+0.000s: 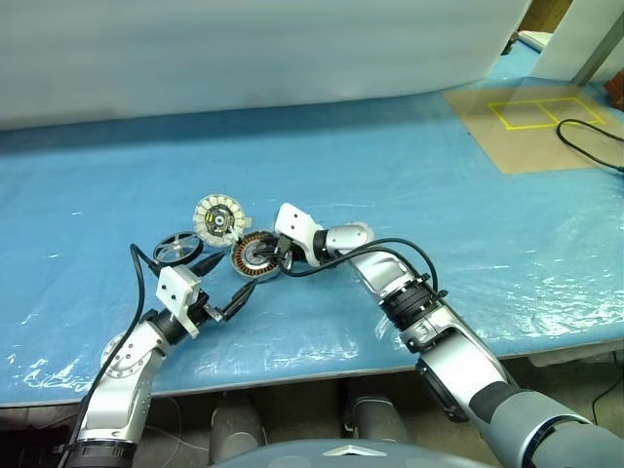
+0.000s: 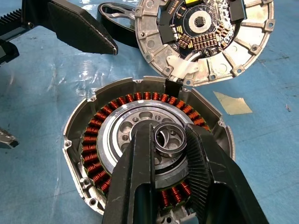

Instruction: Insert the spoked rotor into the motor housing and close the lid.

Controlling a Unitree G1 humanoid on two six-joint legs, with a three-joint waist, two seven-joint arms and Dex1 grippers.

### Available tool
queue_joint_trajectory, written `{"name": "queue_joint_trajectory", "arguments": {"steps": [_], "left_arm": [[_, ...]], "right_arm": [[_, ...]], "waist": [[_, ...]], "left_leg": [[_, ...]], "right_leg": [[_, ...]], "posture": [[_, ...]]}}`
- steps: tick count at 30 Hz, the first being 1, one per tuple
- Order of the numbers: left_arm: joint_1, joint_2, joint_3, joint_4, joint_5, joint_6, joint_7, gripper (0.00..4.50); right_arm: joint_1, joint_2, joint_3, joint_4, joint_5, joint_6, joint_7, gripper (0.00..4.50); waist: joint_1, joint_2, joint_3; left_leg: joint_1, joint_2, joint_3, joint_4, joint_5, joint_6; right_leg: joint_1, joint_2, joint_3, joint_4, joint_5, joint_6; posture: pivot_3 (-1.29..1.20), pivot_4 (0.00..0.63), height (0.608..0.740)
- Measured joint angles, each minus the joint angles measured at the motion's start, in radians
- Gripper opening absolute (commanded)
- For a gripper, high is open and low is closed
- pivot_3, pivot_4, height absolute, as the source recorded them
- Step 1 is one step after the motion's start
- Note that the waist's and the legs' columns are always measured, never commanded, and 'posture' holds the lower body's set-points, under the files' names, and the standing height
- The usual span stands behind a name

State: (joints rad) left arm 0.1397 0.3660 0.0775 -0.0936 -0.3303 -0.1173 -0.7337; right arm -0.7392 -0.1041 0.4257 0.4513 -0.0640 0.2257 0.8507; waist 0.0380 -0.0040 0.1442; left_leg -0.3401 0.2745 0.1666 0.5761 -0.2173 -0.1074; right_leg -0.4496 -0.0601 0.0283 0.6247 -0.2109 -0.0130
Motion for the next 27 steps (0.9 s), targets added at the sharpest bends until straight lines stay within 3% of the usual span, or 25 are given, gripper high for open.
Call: {"name": "queue_joint_trajectory", "arguments": {"steps": [27], "left_arm": [[-0.004, 0.000, -0.003, 0.001, 0.000, 0.008, -0.002, 4.50]], "right_arm": [[0.000, 0.020, -0.002, -0.008, 0.014, 0.036, 0.019, 0.56]], "waist": [[0.000, 0.000, 0.000]], "left_leg": [[0.002, 0.000, 0.000, 0.000, 0.000, 0.000]], "right_leg": [[0.000, 0.000, 0.000, -0.001, 0.000, 0.000]], "posture": [[0.00, 0.150, 0.740]]}}
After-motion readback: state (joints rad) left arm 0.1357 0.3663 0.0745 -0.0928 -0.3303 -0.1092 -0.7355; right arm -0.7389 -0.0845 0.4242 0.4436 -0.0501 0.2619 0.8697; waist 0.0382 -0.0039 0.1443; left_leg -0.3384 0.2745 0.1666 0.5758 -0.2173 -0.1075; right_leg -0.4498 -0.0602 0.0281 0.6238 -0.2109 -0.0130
